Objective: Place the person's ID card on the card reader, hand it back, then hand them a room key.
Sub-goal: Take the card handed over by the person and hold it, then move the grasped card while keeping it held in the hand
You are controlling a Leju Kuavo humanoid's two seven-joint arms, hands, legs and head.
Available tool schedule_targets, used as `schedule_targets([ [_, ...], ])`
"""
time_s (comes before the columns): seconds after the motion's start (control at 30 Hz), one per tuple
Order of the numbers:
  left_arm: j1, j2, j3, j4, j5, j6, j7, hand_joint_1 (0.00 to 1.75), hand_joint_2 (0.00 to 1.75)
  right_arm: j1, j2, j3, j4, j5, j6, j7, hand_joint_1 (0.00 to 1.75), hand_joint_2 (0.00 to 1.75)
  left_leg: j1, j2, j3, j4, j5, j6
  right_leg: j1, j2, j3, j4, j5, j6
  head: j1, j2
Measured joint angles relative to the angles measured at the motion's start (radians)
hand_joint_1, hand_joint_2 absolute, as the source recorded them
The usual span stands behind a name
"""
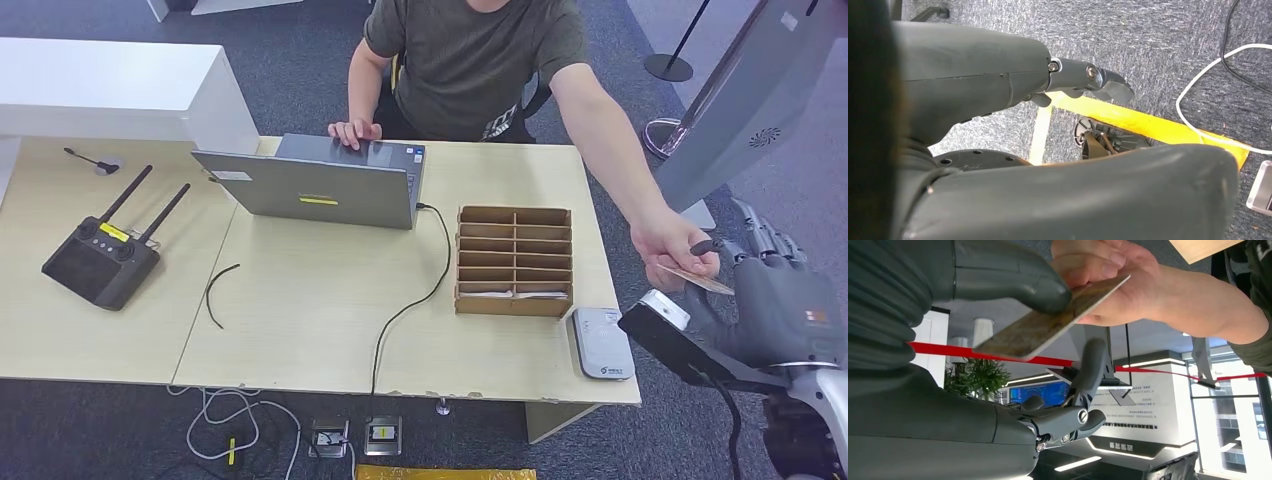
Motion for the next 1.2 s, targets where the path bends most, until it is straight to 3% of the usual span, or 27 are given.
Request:
schedule_targets([
  [0.33,-0.001,0.001,0.0,0.005,-0.014,0.003,0.002,0.0,0.0,0.002,0.008,-0.003,0.002,-0.011,0.004,0.0,1.75,1.75,0.0,0.0,0.0,0.0,0.0,0.0,0.0,0.0,0.0,0.0,0.0,0.0,0.0,0.0],
  [0.67,-0.003,0.005,-0.007,0.007,-0.04,-0.005,0.033,0.0,0.0,0.023,0.018,-0.015,0.027,-0.033,0.076,0.003,1.75,1.75,0.001,0.0,0.0,0.0,0.0,0.0,0.001,0.0,0.0,0.0,0.0,0.0,0.0,0.0],
  [0.97,-0.009,0.008,-0.007,0.011,-0.042,-0.006,0.035,0.0,0.0,0.021,0.039,0.038,0.132,-0.097,-0.054,0.003,1.75,1.75,0.001,0.0,0.0,0.0,0.0,0.0,0.001,0.001,0.0,0.0,0.0,0.0,0.0,0.0],
  [1.2,-0.008,0.009,-0.007,0.011,-0.043,-0.005,0.035,0.0,0.0,-0.011,0.059,0.117,0.241,-0.141,-0.074,0.003,1.75,1.75,0.001,0.0,0.0,0.0,0.0,0.0,0.001,0.0,0.0,0.0,0.0,0.0,0.0,0.0],
])
